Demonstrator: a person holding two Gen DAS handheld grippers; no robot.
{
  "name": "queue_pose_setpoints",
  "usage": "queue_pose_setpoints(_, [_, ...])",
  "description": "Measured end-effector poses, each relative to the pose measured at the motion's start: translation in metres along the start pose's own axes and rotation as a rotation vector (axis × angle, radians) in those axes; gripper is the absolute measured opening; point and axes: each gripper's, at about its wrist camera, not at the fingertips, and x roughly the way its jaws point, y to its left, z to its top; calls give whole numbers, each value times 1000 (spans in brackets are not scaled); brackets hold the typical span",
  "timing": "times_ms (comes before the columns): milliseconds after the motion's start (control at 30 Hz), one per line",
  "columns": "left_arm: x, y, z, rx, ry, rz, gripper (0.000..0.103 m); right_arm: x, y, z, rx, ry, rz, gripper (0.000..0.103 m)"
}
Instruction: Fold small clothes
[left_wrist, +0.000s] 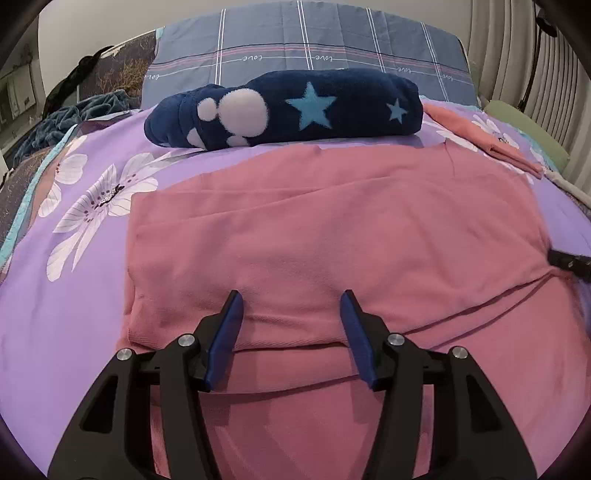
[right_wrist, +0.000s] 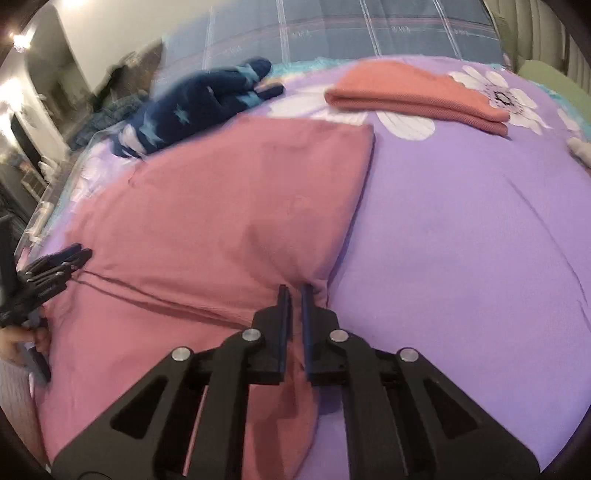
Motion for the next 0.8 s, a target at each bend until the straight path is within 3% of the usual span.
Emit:
queue_pose_setpoints(33, [0,-1,0,7,0,9,56,-6,-3,5,23,-5,-2,2])
queue_pose_setpoints(133, [1,-4,1,22,0,28,56,-22,-14,28,63,-81,-54,34])
queue_pose_setpoints(267, [1,-2,1,16,-5,21,56,13,-41,64,167,2,17,47])
queue_pose_setpoints(333, [2,-1,1,11,-6,16,57,28,-49,78,245,0,60,47])
queue_pose_setpoints(400, [1,-1,0,10,-6,14,57,38,-50,90,288,-4,85,10])
queue_pose_setpoints(433, [1,-1,0,9,-7,13,57,36,-45,94,278,-9,75,3])
queue_pose_setpoints(533, [1,-1,0,8,-8,13,57,15,-32,100,205,-121,-15,3])
queue_pose_setpoints(600, [1,-1,0,7,-7,11,57,32,-42,105,203,-67,-117,3])
queue_pose_setpoints(667, [1,-1,0,8,-9,12,57,46,-51,102,219,-36,-127,2])
queue_pose_setpoints(800, [1,-1,0,9,-9,13,57,13,-29,98,189,-121,-149,12])
